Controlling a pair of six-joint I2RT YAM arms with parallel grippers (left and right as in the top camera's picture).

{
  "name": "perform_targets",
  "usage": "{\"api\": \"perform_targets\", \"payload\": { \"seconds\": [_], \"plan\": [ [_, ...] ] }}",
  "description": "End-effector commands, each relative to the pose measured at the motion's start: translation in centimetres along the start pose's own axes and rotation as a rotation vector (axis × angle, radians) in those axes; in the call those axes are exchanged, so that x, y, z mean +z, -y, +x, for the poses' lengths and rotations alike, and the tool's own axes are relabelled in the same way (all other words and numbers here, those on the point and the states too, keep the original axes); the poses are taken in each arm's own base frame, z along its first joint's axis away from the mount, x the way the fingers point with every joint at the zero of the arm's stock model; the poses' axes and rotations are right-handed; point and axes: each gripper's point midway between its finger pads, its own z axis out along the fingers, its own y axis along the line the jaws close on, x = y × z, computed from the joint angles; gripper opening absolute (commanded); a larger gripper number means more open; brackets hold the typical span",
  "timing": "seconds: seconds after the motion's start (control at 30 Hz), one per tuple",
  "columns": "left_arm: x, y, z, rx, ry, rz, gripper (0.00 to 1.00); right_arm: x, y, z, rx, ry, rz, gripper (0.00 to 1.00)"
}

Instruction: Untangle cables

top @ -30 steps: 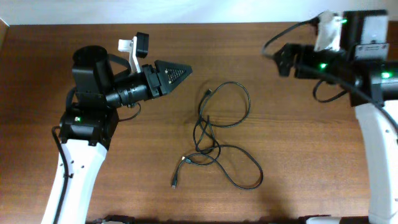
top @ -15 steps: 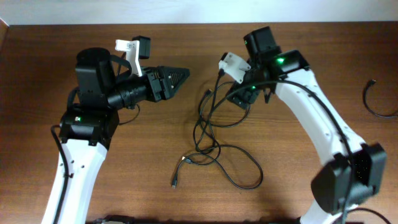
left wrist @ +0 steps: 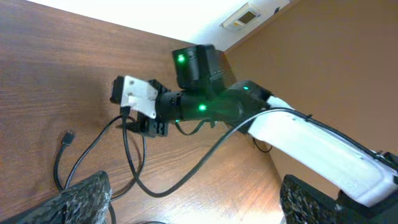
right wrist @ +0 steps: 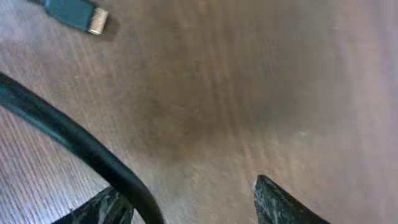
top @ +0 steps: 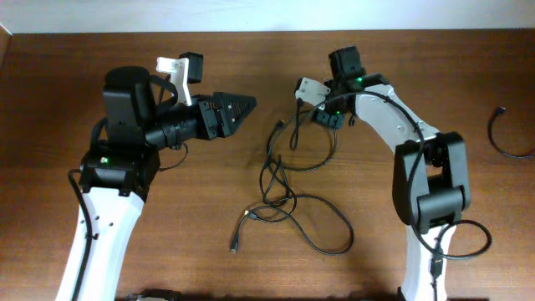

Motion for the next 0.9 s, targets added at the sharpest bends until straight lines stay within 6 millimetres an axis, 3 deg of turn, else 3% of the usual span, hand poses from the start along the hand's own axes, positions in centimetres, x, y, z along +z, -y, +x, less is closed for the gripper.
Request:
{"api": "perform_targets", "payload": {
  "seconds": [0.0,0.07,0.13,0.2,0.23,0.3,0.4,0.5,0.6,0.67,0.7,0.83,0.87],
  "plan": [
    [-0.4,0.3,-0.4,0.009,0.015,-0.001,0.88,1.5,-1.6,-0.7,0.008,0.053,-0.079,0.05],
    [-0.4,0.3,-0.4,0.009,0.015,-0.002,0.88,1.4,-1.5,-0.8,0.068,0.055,-0.075,0.04],
    [-0.4,0.3,-0.4,0.009,0.015,-0.001,0.88,-1.0,0.4,-2.6,0.277,0.096,-0.027,0.04],
    [-0.4,0.1,0.0,-0.004,0.003,-0.007,0.88,-8.3,5.0,-7.6,0.487,0.254,0.092,0.04],
    [-0.4,0.1,0.1,-0.01,-0.002,-0.009,0.88,-11.3,5.9,-9.0,0.482,0.299,0.127,0.04],
    [-0.4,0.0,0.3,-0.017,-0.008,-0.012,0.89,-23.0,6.7,-12.8,0.479,0.45,0.233,0.04],
    [-0.4,-0.1,0.5,-0.024,-0.015,-0.015,0.95,-37.9,3.2,-15.5,0.515,0.687,0.325,0.04],
    [-0.4,-0.3,0.8,-0.038,-0.027,-0.022,0.99,-50.9,-1.5,-16.9,0.562,0.991,0.372,0.04],
    [-0.4,-0.3,0.9,-0.041,-0.03,-0.023,0.99,-59.0,-2.1,-16.3,0.652,1.233,0.458,0.04],
    [-0.4,-0.4,1.1,-0.051,-0.039,-0.028,0.99,-61.3,-1.9,-15.9,0.681,1.305,0.504,0.04],
    [-0.4,-0.5,1.3,-0.056,-0.043,-0.029,0.99,-61.3,-1.4,-15.4,0.708,1.297,0.539,0.04],
    [-0.5,-0.8,2.0,-0.086,-0.07,-0.042,0.99,-58.5,2.2,-10.9,0.905,1.116,0.762,0.04],
    [-0.5,-0.8,2.0,-0.086,-0.07,-0.042,0.99,-58.1,3.8,-8.7,0.956,1.052,0.854,0.04]
  ]
}}
